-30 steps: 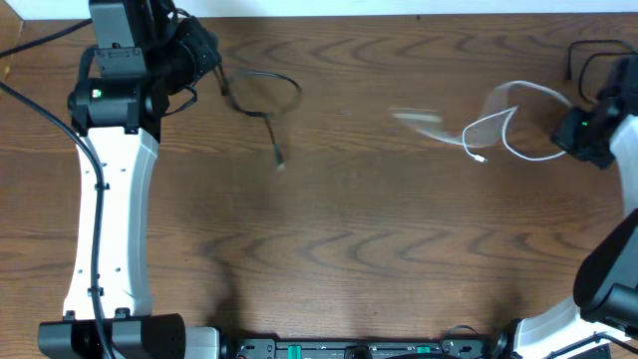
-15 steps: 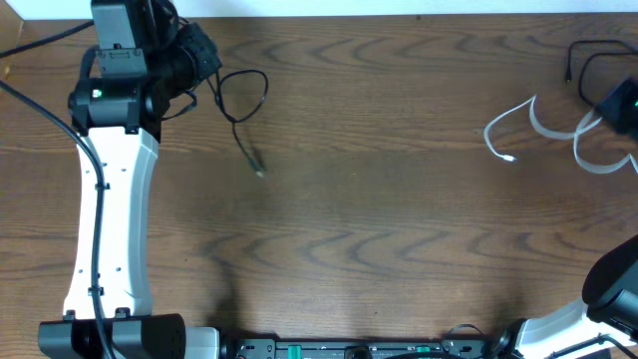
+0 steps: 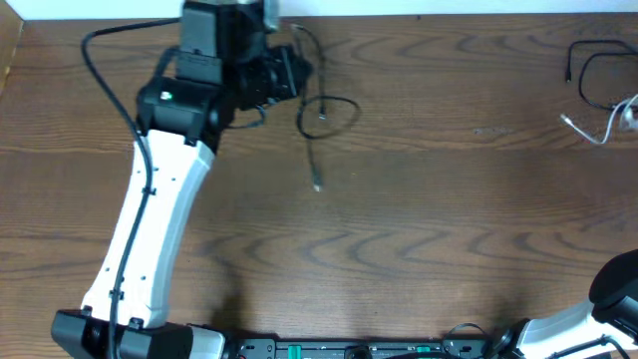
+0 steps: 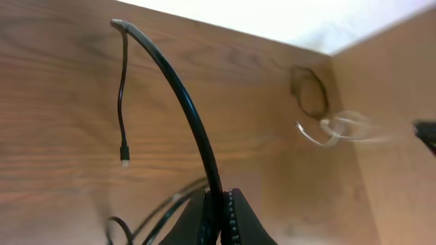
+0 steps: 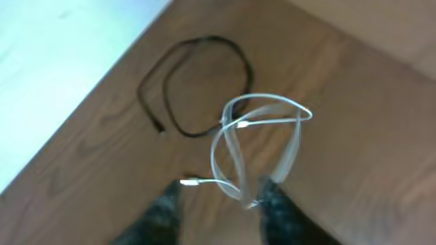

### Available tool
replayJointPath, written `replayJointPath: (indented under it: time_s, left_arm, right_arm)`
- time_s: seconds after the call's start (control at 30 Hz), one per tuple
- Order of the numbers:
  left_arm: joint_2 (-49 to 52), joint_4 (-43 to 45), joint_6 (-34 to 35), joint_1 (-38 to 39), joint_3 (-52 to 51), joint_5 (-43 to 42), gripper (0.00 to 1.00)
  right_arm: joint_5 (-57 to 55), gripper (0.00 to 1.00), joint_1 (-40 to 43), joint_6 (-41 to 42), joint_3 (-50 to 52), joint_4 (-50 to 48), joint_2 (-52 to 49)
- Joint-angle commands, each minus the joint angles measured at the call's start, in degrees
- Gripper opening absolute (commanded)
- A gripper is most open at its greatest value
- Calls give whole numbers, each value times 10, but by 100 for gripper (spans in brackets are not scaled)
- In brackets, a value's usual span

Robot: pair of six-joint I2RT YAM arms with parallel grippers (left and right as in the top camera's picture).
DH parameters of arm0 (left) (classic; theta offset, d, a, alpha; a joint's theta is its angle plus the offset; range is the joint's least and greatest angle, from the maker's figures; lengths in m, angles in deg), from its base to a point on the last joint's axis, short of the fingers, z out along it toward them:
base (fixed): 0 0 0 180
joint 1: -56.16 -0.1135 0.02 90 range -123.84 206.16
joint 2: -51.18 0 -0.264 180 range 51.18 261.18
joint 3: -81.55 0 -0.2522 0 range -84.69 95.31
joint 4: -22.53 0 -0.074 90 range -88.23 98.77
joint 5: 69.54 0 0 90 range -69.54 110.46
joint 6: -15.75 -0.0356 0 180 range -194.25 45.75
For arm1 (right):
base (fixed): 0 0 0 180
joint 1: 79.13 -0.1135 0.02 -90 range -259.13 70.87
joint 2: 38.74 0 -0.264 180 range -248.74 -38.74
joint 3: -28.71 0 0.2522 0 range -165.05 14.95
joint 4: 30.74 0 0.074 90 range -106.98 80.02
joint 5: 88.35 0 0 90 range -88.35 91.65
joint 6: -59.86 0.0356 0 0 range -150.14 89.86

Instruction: Untangle cables

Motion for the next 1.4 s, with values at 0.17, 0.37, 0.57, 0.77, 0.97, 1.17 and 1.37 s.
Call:
replayJointPath:
  time_s: [0.17, 0.37, 0.57, 0.77, 0.97, 1.17, 1.37]
  left_arm:
    - [-13, 34, 26, 41, 0, -46, 7]
    - [-13, 34, 26, 60, 0, -58, 7]
    - [-13, 62, 75, 61, 0, -79, 7]
    - [-13, 144, 119, 61, 0, -165, 7]
    - [-13, 144, 125, 60, 0, -193, 7]
    - [-13, 144, 136, 42, 0, -219, 7]
    - [-13, 146, 146, 31, 0, -238, 7]
  right_arm:
    - [233, 99, -5, -76, 0, 55, -1]
    - [505, 99, -66, -272, 0, 114, -1]
    - [544, 99, -172, -444, 0, 191, -2]
    - [561, 92, -288, -544, 0, 196, -2]
    - [606, 84, -361, -598, 0, 192, -10]
    - [607, 69, -389, -599, 0, 195, -17]
    - [606, 55, -391, -599, 10, 202, -21]
